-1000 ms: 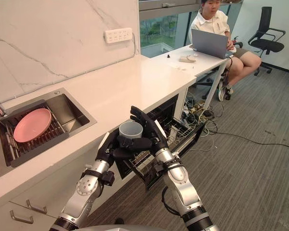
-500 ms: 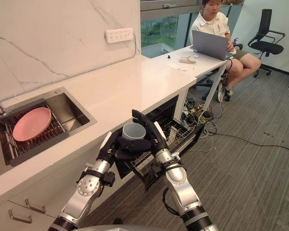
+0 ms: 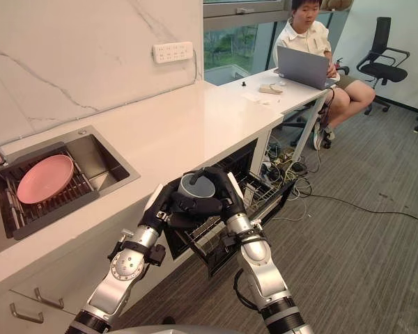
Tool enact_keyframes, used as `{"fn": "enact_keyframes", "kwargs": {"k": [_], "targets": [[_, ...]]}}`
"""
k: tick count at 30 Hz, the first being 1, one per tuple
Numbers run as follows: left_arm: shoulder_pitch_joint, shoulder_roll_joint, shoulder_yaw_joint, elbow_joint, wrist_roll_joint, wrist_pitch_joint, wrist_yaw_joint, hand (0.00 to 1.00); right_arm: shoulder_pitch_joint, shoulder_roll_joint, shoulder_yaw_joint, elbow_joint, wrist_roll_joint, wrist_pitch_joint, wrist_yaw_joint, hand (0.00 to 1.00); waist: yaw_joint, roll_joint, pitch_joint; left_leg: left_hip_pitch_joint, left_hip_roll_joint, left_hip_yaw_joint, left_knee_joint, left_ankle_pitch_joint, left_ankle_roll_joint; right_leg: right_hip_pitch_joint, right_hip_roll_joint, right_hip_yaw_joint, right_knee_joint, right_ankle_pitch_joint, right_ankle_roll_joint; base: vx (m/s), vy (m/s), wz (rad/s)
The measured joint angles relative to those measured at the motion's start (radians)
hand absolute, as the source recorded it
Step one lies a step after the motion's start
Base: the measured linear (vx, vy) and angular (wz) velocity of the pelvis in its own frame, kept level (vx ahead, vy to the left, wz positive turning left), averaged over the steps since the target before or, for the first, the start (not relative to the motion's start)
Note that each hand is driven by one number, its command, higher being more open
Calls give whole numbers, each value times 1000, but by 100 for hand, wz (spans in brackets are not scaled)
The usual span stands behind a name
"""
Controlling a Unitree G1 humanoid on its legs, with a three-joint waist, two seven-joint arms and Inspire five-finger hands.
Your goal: Walk over to the sink, pick up the cup, carry it to the dishwasher, place the cup inside the dishwasher, then close the dishwasher door
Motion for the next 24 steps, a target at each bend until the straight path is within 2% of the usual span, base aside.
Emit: {"fn": "enact_keyframes", "kwargs": {"k": [9, 20, 24], "targets": [[0, -49, 43, -55, 35, 0, 6, 90, -14, 18, -12, -44, -54, -26, -14, 30, 0, -2, 1, 1, 0, -2, 0, 0, 0, 1, 0, -2, 0, 0, 0, 0, 0, 0], [-7, -50, 74, -58, -95, -3, -48, 90, -55, 14, -19, -64, -150, -22, -13, 30, -1, -2, 4, -2, -1, -11, 0, 0, 0, 3, 0, -12, 0, -1, 0, 0, 0, 2], [-16, -47, 76, -67, -101, -12, -52, 90, -58, 17, -30, -94, -200, -22, -13, 30, -1, -2, 25, -5, -2, -19, 0, 0, 0, 5, 0, -21, 0, -2, -1, -3, -7, 6]]}}
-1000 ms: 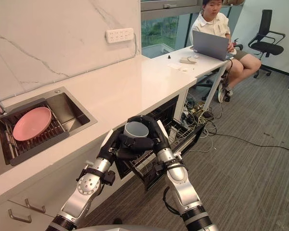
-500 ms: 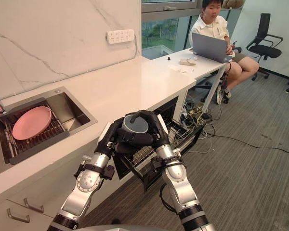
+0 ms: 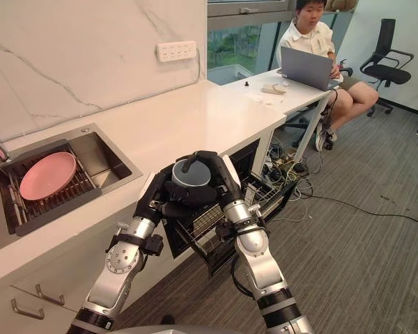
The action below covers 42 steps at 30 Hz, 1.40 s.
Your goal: Walk over to the sink, pick up the cup, carry it to the dishwasher, place the cup inside the dishwasher, then close the dishwasher door
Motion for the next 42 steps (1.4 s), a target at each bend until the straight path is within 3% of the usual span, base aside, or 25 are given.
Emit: {"fn": "enact_keyframes", "kwargs": {"k": [8, 17, 23, 26, 29, 31, 33, 37, 42], "targets": [[0, -47, 37, -20, 116, 0, 40, 90, 1, 83, -15, -14, -154, 0, -43, 30, -3, 6, 15, -4, -2, -1, 0, -2, -2, 0, -2, -1, -2, -1, 0, 4, -4, 0], [0, -58, 40, -25, 117, -10, 48, 90, 1, 100, -22, -35, -205, 5, -62, 30, -6, 17, 42, -3, -6, -1, 0, -2, -2, 1, -5, -2, -2, -2, 2, 0, 0, 0], [4, -71, 56, -25, 117, -14, 51, 90, 4, 126, -35, -35, -247, 13, -134, 30, -9, 35, 53, -3, -6, -1, 0, -2, -2, 1, -5, -2, -2, -3, 3, 0, 0, 0], [34, -105, 173, -26, 112, -17, 131, 90, 5, 152, -213, -44, -275, 44, -259, 30, -3, 35, 53, -4, -8, -1, 0, -3, -1, 1, -8, -3, -4, -4, 4, 0, 0, 0], [82, -88, 290, -33, 86, -17, 210, 90, 40, 144, -384, -76, -275, 70, -375, 30, -6, 36, 53, -4, -14, 0, 0, -4, 0, 5, -14, -3, -14, -4, 4, 0, 0, 0], [111, -76, 312, -39, 69, -17, 230, 90, 82, 128, -419, -101, -274, 75, -403, 30, -7, 36, 53, -3, -17, 3, 0, -4, 0, 7, -18, -1, -16, -4, 4, 0, 0, -3], [122, -74, 300, -48, 63, -16, 229, 90, 106, 114, -414, -109, -272, 79, -397, 30, -10, 36, 53, -2, -17, 5, 0, -4, 0, 7, -18, 2, -18, -4, 4, 0, 0, -5], [124, -82, 237, -99, 8, -17, 153, 90, 113, 85, -353, -107, -200, 81, -290, 30, -13, 38, 51, 2, -16, 6, 0, -4, 0, 9, -18, 5, -16, -3, 4, 0, 0, 0], [132, -74, 232, -101, -63, -21, 89, 90, 110, 19, -300, -21, -153, 81, -183, 30, -3, 39, 49, 3, -16, 0, 0, -4, 0, 9, -17, 0, -12, -3, 4, 0, 0, 3]]}}
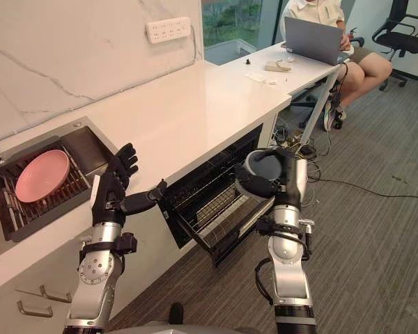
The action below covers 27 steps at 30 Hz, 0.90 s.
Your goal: Walk over to the sink, pick up the cup, carry it to the dishwasher, place the cup inside the dishwasher, then close the dishwasher door
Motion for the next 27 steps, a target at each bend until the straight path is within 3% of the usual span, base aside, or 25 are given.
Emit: {"fn": "enact_keyframes", "kwargs": {"k": [7, 12, 15, 21, 23, 27], "targets": [[76, 35, 0, 32, -76, -1, -48, 90, -22, -106, 14, 216, 8, 28, 45, 30, 9, 2, -4, -44, -2, -30, 0, 2, 2, -27, 4, -30, -3, 0, 0, -5, -9, 13], [78, 66, -4, 47, -125, -70, -92, 90, -88, -156, 13, 327, 9, 37, 45, 30, 34, 1, -4, -122, 1, -56, 1, 20, 0, -88, 14, -61, 4, 2, -1, 13, -24, 19], [50, 69, -12, 69, -136, -112, -118, 90, -170, -179, 13, 401, 9, 37, 33, 30, 67, -2, 8, -174, -5, -75, 27, 34, -8, -123, 12, -79, 24, -3, -3, 41, -13, 21], [-41, 63, -50, 64, -148, -175, -142, 90, -281, -178, 35, 462, 38, 42, 6, 30, 116, -2, 101, -274, -17, -92, 110, 27, -9, -235, -3, -135, 193, -83, -14, -50, -8, 29], [-68, 54, -53, 57, -153, -196, -143, 90, -305, -159, 35, 462, 46, 45, -14, 30, 129, -11, 130, -303, -15, -89, 127, 5, 4, -284, -11, -147, 259, -115, -18, -136, -23, 20], [-87, 52, -60, 33, -153, -227, -145, 90, -349, -159, 42, 462, 51, 49, -41, 30, 137, -13, 163, -340, -18, -87, 136, 4, 5, -330, -16, -160, 299, -131, -18, -67, -15, 10]]}}
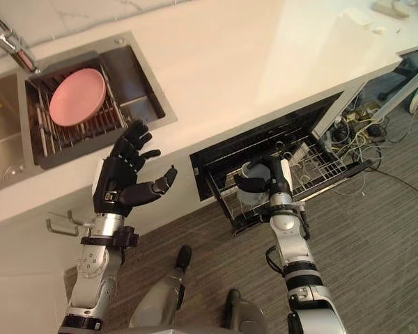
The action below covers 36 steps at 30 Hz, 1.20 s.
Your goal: Walk over to the sink, pick up the cup, carry it to the dishwasher, place the cup inside the dishwasher, then close the dishwasher door
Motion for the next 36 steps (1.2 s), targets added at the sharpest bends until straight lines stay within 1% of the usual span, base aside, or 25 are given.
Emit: {"fn": "enact_keyframes", "kwargs": {"k": [1, 2, 3, 4, 5, 9, 11, 12, 14, 17, 22, 24, 27, 29, 31, 33, 35, 36], "targets": [[-4, -1, -2, -4, 1, -12, -4, 90, -14, 0, 1, 0, 9, 1, -7, 30, 1, 3, 11, -2, 2, 0, 2, 2, 3, -2, -1, -4, 4, -3, 0, -27, -27, 14], [-5, -2, -6, -6, 3, -28, -8, 90, -27, -1, 10, 0, 25, 1, -20, 30, 6, -4, 21, -11, 3, 0, 5, 2, 3, -10, -2, -8, 9, -7, 0, -12, -23, 9], [-6, -3, -10, -6, 4, -36, -8, 90, -33, 0, 11, 0, 28, 1, -22, 30, 9, 2, 22, -14, 3, 0, 7, 2, 3, -12, -3, -9, 13, -9, 0, -7, -27, 8], [-9, -6, -18, -6, 9, -46, -9, 90, -45, 0, 12, 1, 28, 1, -26, 30, 15, 1, 29, -20, 2, -1, 8, 3, 2, -18, -4, -12, 17, -12, -1, 13, -17, 8], [-13, -11, -25, -6, 20, -54, -9, 90, -52, 0, 14, 4, 28, 1, -32, 90, 25, 1, 29, -29, 2, -1, 9, 3, 2, -25, -4, -16, 18, -13, -2, 17, -16, 8], [-20, -27, -34, -6, 34, -69, -9, 90, -96, 0, 29, 75, 28, 4, -50, 90, 32, 3, 35, -38, 1, -4, 11, 9, -7, -28, -6, -27, 19, -14, -3, 11, -11, 8], [-30, -27, -35, -6, 40, -74, -8, 90, -109, 10, 32, 102, 28, 9, -65, 90, 33, 0, 46, -41, 0, -4, 11, 9, -7, -34, -9, -28, 30, -19, -4, 0, 0, 0], [-35, -27, -35, -6, 40, -75, -8, 90, -114, 11, 31, 110, 28, 10, -70, 90, 33, 4, 50, -41, 0, -4, 11, 10, -6, -36, -9, -28, 34, -21, -4, -47, -6, 3], [-51, -27, -35, -6, 49, -79, -8, 90, -122, 18, 31, 139, 29, 19, -83, 90, 33, 3, 59, -46, 3, -3, 2, 15, -6, -49, -9, -32, 44, -22, -5, -67, -8, 5], [-59, -28, -35, -6, 59, -81, -8, 90, -122, 28, 31, 153, 34, 30, -84, 90, 31, 4, 61, -46, 4, -2, -12, 26, -4, -55, -10, -33, 49, -22, -5, -28, -3, 2], [-59, -36, -35, -5, 62, -80, -7, 90, -114, 50, 29, 151, 34, 31, -85, 90, 30, 3, 62, -36, 4, -1, -26, 30, -6, -52, -13, -33, 50, -23, -3, 0, 0, 0], [-56, -37, -36, -4, 62, -80, -6, 90, -85, 55, 28, 123, 34, 31, -85, 90, 30, 3, 62, -27, 3, -1, -35, 33, -7, -47, -15, -34, 50, -25, -3, 4, -2, 2], [-41, -46, -40, -2, 61, -78, -3, 90, 6, 72, 27, 44, 33, 31, -85, 90, 25, -1, 64, 1, -4, -1, -47, 33, -8, -20, -22, -40, 46, -34, 1, 33, -8, 7], [-26, -58, -40, -6, 60, -78, -3, 90, 78, 84, 25, -27, 32, 30, -80, 90, 13, -6, 67, 13, -12, -3, -42, 35, -3, 4, -30, -55, 42, -40, 2, 32, -13, 16], [-14, -64, -39, -11, 57, -76, -3, 90, 113, 88, 20, -68, 25, 30, -71, 90, -1, -6, 67, 14, -18, -3, -31, 34, -5, 22, -32, -67, 31, -40, 3, 31, 6, 19], [-6, -66, -39, -23, 53, -52, -5, 90, 142, 99, 4, -106, 20, 30, -61, 90, -4, -7, 68, 17, -21, -2, -9, 20, -1, 41, -34, -71, 25, -40, 3, 31, 15, 9], [2, -66, -37, -27, 15, -12, -8, 90, 168, 104, 3, -138, 8, 30, -47, 90, -12, -8, 68, 35, -25, -2, 19, 4, -6, 82, -34, -78, 10, -40, 4, 23, 8, 5], [3, -66, -35, -27, 6, -2, -8, 90, 172, 106, 3, -144, 2, 30, -44, 90, -14, -8, 68, 39, -26, -1, 28, -4, -2, 91, -34, -79, 7, -40, 4, 0, 0, 0]]}}
